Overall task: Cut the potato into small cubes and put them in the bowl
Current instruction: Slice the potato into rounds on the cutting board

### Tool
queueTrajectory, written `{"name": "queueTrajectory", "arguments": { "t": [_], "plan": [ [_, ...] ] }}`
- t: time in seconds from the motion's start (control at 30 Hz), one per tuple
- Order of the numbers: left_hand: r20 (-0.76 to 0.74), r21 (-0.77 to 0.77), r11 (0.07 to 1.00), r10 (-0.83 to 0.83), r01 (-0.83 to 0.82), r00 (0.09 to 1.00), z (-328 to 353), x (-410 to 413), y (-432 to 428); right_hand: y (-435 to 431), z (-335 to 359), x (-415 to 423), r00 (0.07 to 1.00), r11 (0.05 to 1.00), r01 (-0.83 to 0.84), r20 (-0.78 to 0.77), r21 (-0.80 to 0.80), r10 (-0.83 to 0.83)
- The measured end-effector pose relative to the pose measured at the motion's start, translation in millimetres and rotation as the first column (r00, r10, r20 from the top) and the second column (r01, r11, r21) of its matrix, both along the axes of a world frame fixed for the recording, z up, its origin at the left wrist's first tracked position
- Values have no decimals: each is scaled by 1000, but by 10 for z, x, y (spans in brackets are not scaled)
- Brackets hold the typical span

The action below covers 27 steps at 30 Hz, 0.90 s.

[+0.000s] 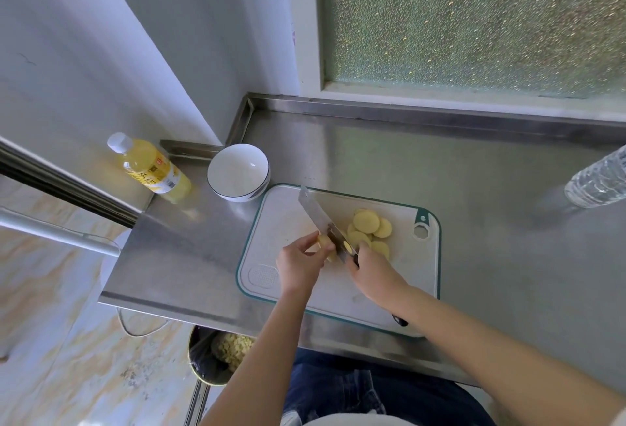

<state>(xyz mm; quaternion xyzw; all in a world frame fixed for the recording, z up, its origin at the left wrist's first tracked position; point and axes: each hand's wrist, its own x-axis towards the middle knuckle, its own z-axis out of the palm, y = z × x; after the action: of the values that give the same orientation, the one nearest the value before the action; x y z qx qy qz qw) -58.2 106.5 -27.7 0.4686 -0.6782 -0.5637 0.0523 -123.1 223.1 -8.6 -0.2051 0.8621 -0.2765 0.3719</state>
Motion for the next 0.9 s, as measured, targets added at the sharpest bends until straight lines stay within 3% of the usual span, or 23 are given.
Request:
{"name": "queueTrajectory", "arguments": {
  "t": [0.3, 0.63, 0.9],
  "plan": [
    [-31, -39, 986, -162, 161, 986, -11, 72, -14, -27, -2, 64, 999, 999, 22, -46, 25, -21],
    [-31, -65, 988, -145, 143, 989, 34, 45, -35, 77, 135, 171, 992, 991, 117, -31, -69, -119],
    [-14, -102, 978, -186, 184, 982, 52, 31, -41, 154, 311, 173, 992, 996, 87, -95, -19, -88]
  ]
}}
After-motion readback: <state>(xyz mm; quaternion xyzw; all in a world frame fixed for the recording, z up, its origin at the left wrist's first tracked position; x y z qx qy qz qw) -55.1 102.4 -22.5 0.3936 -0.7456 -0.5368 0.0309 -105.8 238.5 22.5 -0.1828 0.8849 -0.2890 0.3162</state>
